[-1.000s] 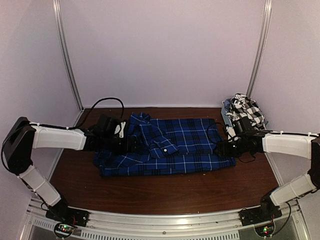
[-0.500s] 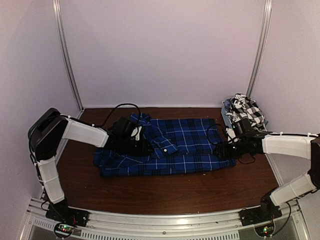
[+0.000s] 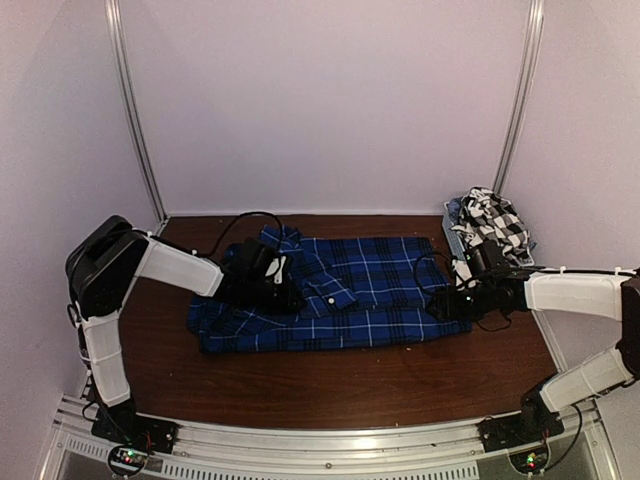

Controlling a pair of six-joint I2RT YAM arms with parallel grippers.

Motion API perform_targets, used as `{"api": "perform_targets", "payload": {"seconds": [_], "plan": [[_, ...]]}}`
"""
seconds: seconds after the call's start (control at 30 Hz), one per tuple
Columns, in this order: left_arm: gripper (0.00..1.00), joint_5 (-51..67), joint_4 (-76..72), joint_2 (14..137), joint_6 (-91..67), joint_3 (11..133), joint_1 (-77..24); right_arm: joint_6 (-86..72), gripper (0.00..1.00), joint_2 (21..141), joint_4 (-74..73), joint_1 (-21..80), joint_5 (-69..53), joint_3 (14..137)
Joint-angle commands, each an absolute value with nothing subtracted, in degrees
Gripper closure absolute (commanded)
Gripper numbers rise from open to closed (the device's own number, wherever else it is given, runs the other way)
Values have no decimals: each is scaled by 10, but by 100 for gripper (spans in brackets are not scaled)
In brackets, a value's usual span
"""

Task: Fold and stack the long sleeve shirts
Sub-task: Pick up the sleeve from the 1/3-folded shirt, then pass from the left arm to the right

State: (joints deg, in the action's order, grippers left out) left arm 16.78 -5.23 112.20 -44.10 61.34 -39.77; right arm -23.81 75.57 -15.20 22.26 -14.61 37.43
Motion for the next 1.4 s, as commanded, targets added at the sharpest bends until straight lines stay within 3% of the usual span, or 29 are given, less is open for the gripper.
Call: {"api": "perform_targets", "payload": {"seconds": [0.0,0.17,0.5,0.7,1.37], "plan": [[87,171,-90,1128,-439,630,-401,-240,32,752,-139,226,-153,368],[100,186,-104,1121,-439,634,-400,-240,33,749,-138,228,-156,370],[100,259,-288,1027,-574,583,-401,-300,32,702,-90,243,-221,380],[100,247,-399,1011,-654,551,-424,-407,26,693,-25,284,-248,396],[100,174,-505,1050,-719,526,-492,-552,21,714,128,354,-317,370]]}}
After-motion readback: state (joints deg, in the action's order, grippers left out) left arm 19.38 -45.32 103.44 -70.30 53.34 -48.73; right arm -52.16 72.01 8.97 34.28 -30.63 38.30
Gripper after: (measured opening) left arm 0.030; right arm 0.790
